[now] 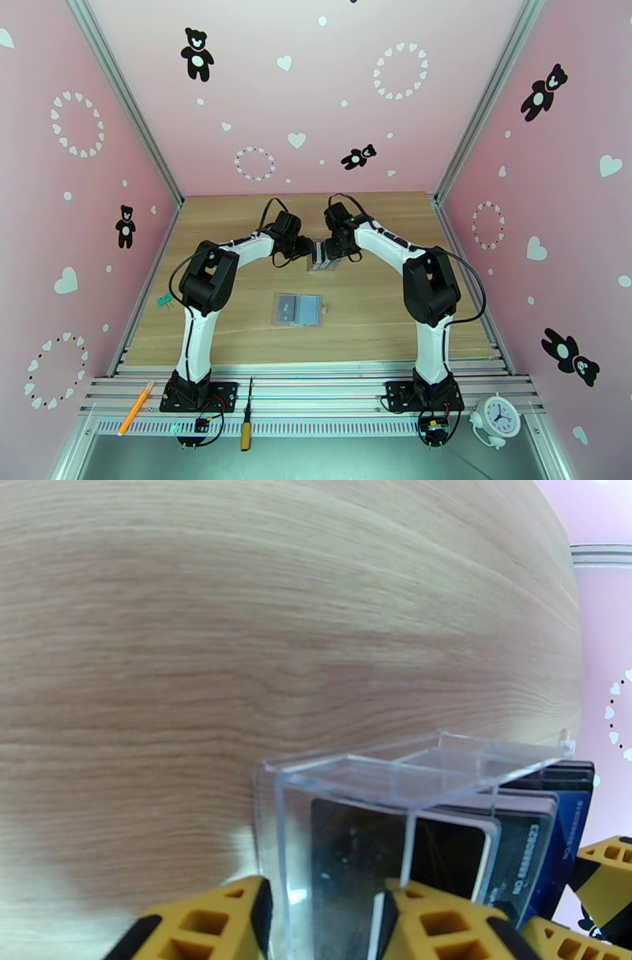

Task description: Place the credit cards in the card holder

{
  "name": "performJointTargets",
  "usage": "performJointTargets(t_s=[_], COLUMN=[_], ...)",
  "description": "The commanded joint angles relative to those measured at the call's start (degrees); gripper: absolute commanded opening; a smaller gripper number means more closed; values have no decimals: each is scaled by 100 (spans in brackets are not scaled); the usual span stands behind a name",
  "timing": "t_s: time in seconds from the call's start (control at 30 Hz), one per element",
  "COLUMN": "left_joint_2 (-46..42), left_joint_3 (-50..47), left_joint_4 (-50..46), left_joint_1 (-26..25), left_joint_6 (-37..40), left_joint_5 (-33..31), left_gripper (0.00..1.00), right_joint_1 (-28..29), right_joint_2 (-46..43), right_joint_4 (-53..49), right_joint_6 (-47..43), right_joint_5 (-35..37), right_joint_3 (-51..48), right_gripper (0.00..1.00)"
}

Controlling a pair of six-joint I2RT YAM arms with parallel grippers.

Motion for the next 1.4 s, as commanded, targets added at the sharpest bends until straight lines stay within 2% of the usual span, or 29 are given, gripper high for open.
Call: performJointTargets(t_s=[0.0,0.13,0.5,0.77,1.0,1.13,1.37], left_joint_2=[-19,-20,-12,14,-3,-3,-49], left_joint_3=[-104,-118,-69,-69,-69,-69,-60], left_joint_4=[-93,-94,-107,-102,-107,-110,-68], left_joint_1=[60,59,60,59,60,59,60], left_joint_6=[-93,-93,-102,-102,-102,-109,-185], left_joint_5=[-83,-92,-74,-69,-71,-68,45], left_gripper=[42,42,42,42,41,42,42], right_joint_1=[-75,-198,-221,-220,-221,-220,-221], right_joint_2=[-3,21,-92,-6,-5,-41,-344], right_joint_4=[-76,-41,-274,-297,-269,-275,-201], right_joint_6=[65,134,35,8,8,4,111], right_joint_5=[-86,-167,207,37,-221,-333,-762], right_joint_3=[-41,-43,353,446,432,424,349], right_gripper=[50,50,45,33,8,0,0])
